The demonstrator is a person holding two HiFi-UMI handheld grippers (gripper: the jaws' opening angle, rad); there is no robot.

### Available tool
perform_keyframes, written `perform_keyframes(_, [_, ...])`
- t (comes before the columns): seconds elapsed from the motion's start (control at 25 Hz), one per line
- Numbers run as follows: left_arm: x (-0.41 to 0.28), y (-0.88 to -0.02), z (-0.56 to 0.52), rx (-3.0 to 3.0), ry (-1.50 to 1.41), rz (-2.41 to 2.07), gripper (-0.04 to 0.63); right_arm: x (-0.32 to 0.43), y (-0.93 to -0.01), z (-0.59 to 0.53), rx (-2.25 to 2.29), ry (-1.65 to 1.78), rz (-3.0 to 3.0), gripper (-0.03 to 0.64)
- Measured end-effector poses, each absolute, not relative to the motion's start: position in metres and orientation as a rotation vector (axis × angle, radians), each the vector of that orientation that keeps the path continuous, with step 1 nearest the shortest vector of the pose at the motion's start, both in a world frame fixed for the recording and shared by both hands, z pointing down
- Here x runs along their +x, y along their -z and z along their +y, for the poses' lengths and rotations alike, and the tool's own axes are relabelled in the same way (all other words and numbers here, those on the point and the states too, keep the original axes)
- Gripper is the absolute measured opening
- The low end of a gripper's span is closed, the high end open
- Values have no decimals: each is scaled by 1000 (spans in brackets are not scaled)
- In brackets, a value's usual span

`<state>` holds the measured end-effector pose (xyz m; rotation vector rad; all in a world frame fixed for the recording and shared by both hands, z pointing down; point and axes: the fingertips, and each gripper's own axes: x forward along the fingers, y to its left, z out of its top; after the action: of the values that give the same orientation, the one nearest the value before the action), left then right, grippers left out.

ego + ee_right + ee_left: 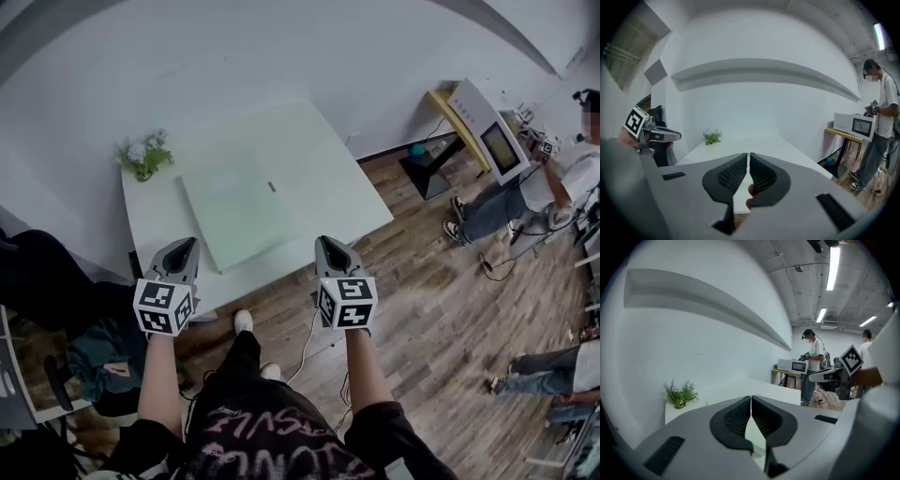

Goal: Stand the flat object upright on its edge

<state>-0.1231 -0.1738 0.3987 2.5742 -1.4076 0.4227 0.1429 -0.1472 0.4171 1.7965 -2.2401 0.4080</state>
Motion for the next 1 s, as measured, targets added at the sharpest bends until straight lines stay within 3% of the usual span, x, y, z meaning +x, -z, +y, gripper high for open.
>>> perform_keyframes(0.72, [-138, -457, -301, 2448, -453, -1309, 25, 111, -472, -283, 1629, -560, -2209, 34])
perform_keyframes(0.8, [-142, -462, -310, 2435, -447, -1295, 83, 106, -479, -293, 1615, -599, -2210, 50])
perform_keyframes(0.88, [-147, -469, -317, 2417, -446, -1282, 106, 99, -486, -301, 1586, -638, -2211, 100])
perform_keyframes(1.0, [-152, -481, -323, 2388, -460, -1248, 143, 93, -499, -308, 1549, -680, -2193, 123])
